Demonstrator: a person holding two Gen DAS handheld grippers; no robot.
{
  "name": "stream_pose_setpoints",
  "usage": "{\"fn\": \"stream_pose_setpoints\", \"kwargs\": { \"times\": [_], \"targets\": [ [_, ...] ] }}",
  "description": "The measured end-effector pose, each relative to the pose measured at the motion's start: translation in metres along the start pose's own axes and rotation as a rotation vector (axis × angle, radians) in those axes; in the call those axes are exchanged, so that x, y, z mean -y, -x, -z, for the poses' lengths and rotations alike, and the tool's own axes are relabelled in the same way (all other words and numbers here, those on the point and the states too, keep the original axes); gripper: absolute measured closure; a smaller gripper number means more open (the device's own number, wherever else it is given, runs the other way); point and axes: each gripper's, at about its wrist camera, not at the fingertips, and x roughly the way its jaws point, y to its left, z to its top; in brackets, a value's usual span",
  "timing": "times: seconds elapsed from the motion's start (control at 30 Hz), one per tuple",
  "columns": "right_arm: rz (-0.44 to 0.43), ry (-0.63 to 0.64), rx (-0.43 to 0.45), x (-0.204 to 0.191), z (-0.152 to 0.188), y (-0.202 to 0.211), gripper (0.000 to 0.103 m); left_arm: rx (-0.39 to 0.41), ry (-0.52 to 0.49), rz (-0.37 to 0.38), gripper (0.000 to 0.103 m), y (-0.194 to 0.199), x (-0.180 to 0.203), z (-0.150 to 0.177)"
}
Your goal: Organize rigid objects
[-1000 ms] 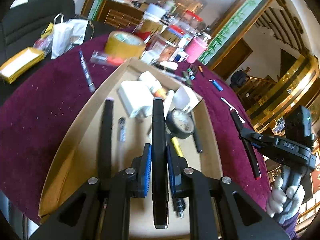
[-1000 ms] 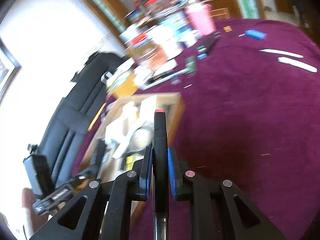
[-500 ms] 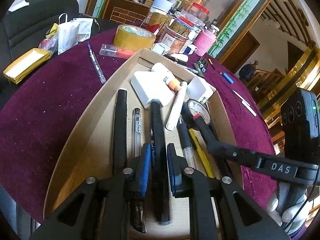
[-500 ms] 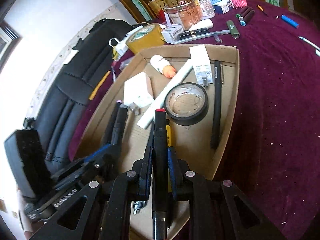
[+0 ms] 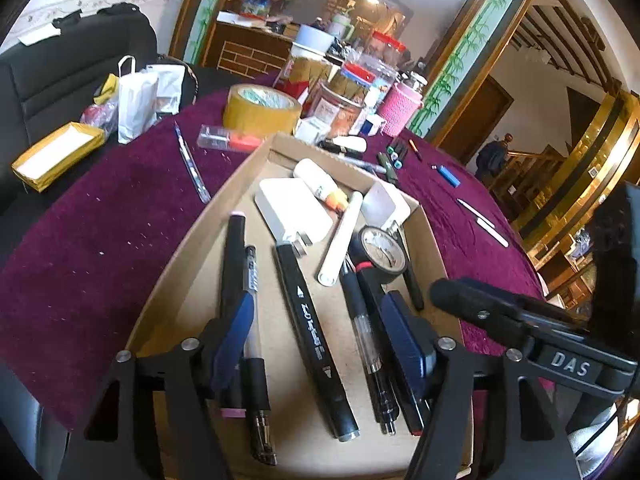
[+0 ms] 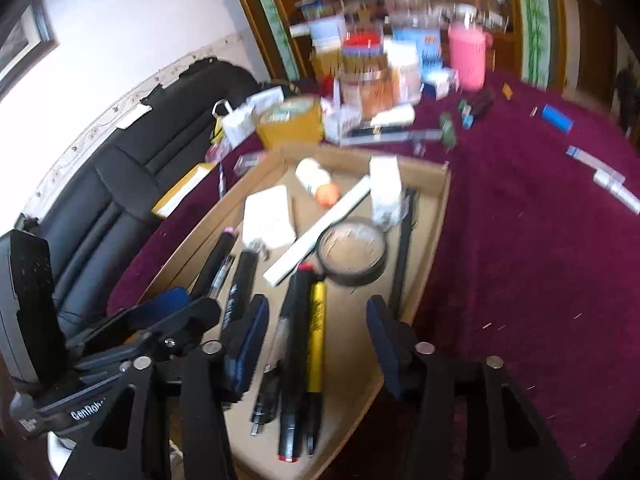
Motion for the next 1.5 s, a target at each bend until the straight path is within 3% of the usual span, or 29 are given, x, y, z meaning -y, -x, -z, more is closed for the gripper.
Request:
{"fn": "stream_pose_setpoints", "kwargs": {
  "times": [0.2,0.47,0.73,0.87,1.0,1.1,1.27,1.4,1.5],
  "targets": [
    [0.176,0.086,0.145,0.0,0.001,0.029,0.025,0.059,-0.021,-0.033,0.035,0.01,0.008,-0.003],
    [0.288,0.098,0.239,0.016,0.003,0.052,0.014,0.19,-0.107,-0.099,0.027,0.032,0.036,-0.005],
    [0.304,0.066,0.27,0.036,0.009,0.066,0.011,0.375,-0.213,-0.229,0.011,0.06,0.069,-0.003],
    [0.311,0.059,0.288,0.043,0.012,0.073,0.011,0.515,-0.22,-0.338,0.0,0.081,0.08,-0.001],
    [0.306,0.042,0.303,0.05,0.015,0.08,0.01,0.604,-0.202,-0.376,0.0,0.098,0.085,0.0],
    [0.302,0.033,0.308,0.056,0.017,0.082,0.01,0.593,-0.213,-0.388,0.0,0.1,0.094,-0.001],
    [0.298,0.025,0.316,0.062,0.02,0.086,0.01,0.596,-0.344,-0.462,0.0,0.097,0.123,0.007],
    [0.296,0.023,0.324,0.066,0.022,0.09,0.01,0.533,-0.318,-0.373,0.0,0.092,0.125,0.006],
    [0.296,0.024,0.332,0.067,0.025,0.092,0.01,0.508,-0.29,-0.36,0.0,0.09,0.124,0.006]
  ]
}}
